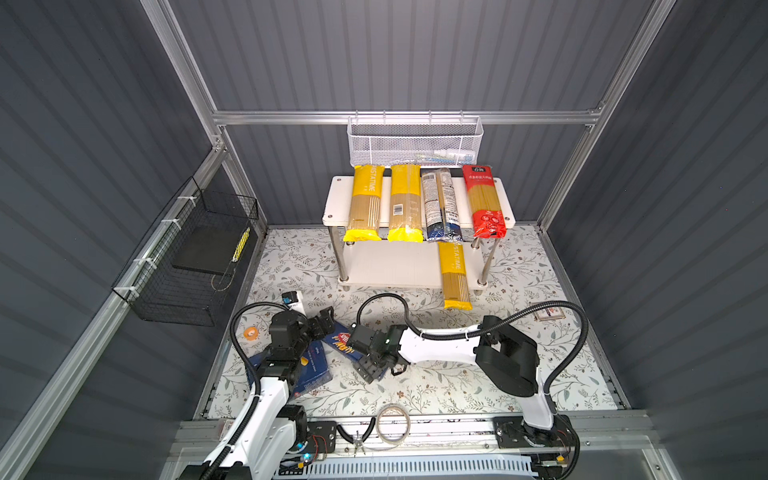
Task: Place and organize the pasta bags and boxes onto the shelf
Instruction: 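Lift the spaghetti box with the right gripper and turn it upright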
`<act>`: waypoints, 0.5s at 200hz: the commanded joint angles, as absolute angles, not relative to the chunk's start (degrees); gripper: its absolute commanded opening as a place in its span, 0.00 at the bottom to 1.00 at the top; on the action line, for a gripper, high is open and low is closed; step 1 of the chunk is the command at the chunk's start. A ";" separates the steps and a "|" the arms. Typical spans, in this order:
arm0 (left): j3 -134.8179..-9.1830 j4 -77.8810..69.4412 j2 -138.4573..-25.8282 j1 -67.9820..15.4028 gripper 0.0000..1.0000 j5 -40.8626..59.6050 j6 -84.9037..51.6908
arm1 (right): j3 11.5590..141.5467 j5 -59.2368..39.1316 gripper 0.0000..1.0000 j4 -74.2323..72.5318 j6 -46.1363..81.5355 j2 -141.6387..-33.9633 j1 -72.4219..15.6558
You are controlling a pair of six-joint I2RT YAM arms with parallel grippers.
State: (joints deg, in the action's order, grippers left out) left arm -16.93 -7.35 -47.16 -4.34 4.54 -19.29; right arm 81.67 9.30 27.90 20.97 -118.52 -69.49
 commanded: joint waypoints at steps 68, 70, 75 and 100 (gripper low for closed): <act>-19.34 -7.56 -47.12 -4.22 1.00 5.24 -18.37 | 74.11 11.90 0.70 25.34 26.78 -114.67 -69.16; -19.34 -7.51 -47.11 -4.22 1.00 5.09 -18.43 | 74.01 12.03 0.69 25.32 27.02 -114.40 -69.08; -19.41 -7.41 -47.29 -4.22 1.00 4.73 -18.58 | 73.69 12.22 0.68 25.39 27.57 -113.94 -69.07; -19.91 -6.50 -47.96 -4.22 1.00 3.69 -18.59 | 72.16 13.60 0.59 25.27 31.07 -111.39 -69.02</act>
